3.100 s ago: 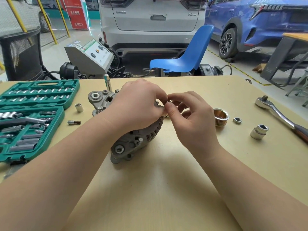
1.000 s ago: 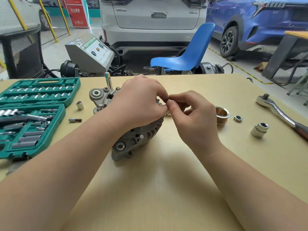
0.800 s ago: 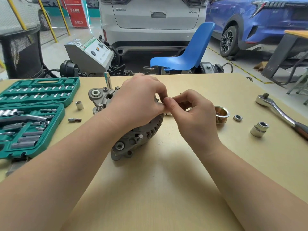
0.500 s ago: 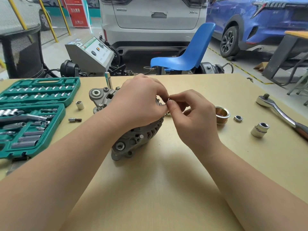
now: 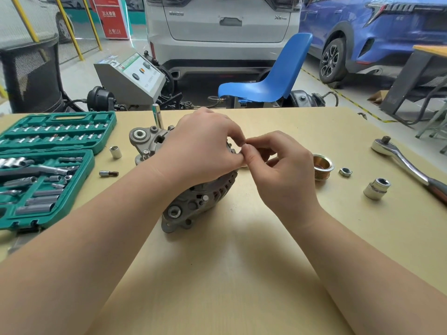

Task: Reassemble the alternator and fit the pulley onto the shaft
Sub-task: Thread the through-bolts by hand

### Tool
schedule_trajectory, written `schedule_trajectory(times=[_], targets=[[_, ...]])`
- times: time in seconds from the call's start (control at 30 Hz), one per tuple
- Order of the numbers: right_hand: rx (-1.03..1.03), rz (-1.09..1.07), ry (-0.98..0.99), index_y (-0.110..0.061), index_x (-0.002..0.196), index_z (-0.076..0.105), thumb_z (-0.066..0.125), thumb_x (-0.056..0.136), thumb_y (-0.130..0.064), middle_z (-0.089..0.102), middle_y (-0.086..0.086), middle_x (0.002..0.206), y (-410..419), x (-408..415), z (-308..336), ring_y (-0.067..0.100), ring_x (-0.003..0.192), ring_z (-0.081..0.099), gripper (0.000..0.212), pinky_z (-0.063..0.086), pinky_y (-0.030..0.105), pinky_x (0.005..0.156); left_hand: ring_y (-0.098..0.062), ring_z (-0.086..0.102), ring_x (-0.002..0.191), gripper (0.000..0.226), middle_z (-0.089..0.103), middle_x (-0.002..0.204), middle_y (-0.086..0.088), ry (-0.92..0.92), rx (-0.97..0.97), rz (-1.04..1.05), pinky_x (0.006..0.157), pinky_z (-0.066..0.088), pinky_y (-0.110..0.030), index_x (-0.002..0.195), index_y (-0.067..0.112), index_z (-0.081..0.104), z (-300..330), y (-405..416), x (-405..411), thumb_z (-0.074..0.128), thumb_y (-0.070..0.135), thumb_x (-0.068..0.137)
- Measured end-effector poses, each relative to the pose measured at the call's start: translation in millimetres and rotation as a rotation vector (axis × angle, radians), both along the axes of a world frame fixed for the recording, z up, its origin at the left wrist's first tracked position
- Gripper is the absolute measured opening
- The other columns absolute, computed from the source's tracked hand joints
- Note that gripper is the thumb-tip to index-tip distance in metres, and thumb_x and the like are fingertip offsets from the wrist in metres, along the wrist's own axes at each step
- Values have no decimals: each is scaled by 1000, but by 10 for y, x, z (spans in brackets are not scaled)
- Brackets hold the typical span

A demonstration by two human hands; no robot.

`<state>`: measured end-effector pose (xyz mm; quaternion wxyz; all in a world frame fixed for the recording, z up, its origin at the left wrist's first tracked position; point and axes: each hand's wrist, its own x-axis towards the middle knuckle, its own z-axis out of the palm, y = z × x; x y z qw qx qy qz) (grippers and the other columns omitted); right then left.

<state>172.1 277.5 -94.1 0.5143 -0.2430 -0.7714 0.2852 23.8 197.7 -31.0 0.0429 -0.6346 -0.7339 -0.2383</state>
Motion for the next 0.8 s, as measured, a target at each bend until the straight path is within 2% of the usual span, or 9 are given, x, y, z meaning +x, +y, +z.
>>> schedule_trajectory(times=[0.13, 0.2, 0.3, 0.43, 0.53, 0.6, 0.67, 0.73, 0.8], targets=[[-172, 23, 43, -18, 78, 73, 82, 90, -30, 73, -4, 73, 28, -9, 21, 13, 70, 65, 20, 50, 27, 66, -20, 52, 118, 20, 71, 111, 13, -20, 21, 7, 103, 47, -49, 104, 32, 78, -1, 3, -10, 76, 47, 91], [-181, 44, 55, -18, 85, 74, 81, 91, -32, 73, -3, 78, 25, -5, 21, 15, 76, 67, 17, 51, 27, 68, -19, 52, 120, 17, 72, 115, 15, -37, 19, 0, 105, 46, -50, 105, 33, 79, 1, 1, -14, 76, 45, 93], [-99, 51, 44, -19, 101, 78, 73, 93, -22, 73, -3, 87, 16, 7, 11, 20, 83, 68, 9, 48, 24, 68, -18, 53, 121, 16, 73, 115, 17, -35, 2, -12, 107, 45, -49, 105, 36, 81, 11, 1, -24, 73, 45, 94], [2, 21, 4, -17, 96, 79, 73, 92, -13, 72, -7, 86, 9, -2, -8, 16, 79, 67, 8, 49, 23, 67, -19, 54, 121, 19, 74, 115, 17, -21, -3, -10, 108, 45, -47, 106, 38, 81, 5, 2, -5, 70, 46, 92], [-56, -2, 11, -17, 87, 77, 77, 92, -22, 73, -6, 80, 23, -9, -3, 15, 76, 67, 7, 54, 35, 68, -19, 52, 120, 22, 72, 111, 15, -8, 16, 20, 104, 47, -47, 107, 38, 76, -8, 2, 5, 73, 50, 89], [-123, 9, 26, -18, 83, 73, 78, 92, -32, 73, -7, 76, 34, -8, 10, 14, 73, 66, 18, 54, 37, 69, -20, 51, 119, 23, 70, 111, 14, -9, 18, 23, 103, 47, -48, 104, 34, 76, -13, 8, -3, 75, 51, 89], [-155, 27, 47, -19, 86, 72, 77, 93, -39, 72, -5, 77, 32, -3, 18, 16, 75, 66, 22, 53, 36, 69, -19, 52, 120, 24, 71, 113, 14, -14, 9, 17, 103, 47, -49, 103, 32, 78, -14, 12, -7, 74, 52, 92], [-126, 40, 44, -18, 97, 75, 74, 95, -35, 72, -3, 83, 28, 5, 13, 19, 80, 67, 17, 52, 33, 69, -18, 52, 120, 22, 72, 114, 16, -19, 1, 6, 103, 47, -49, 104, 34, 80, -9, 11, -11, 71, 51, 94], [-46, 37, 17, -18, 100, 77, 72, 94, -22, 72, -3, 87, 22, 13, 11, 19, 82, 67, 9, 50, 26, 69, -18, 52, 122, 18, 73, 116, 17, -4, -10, -2, 106, 46, -48, 105, 36, 80, 0, 8, -15, 70, 47, 96]])
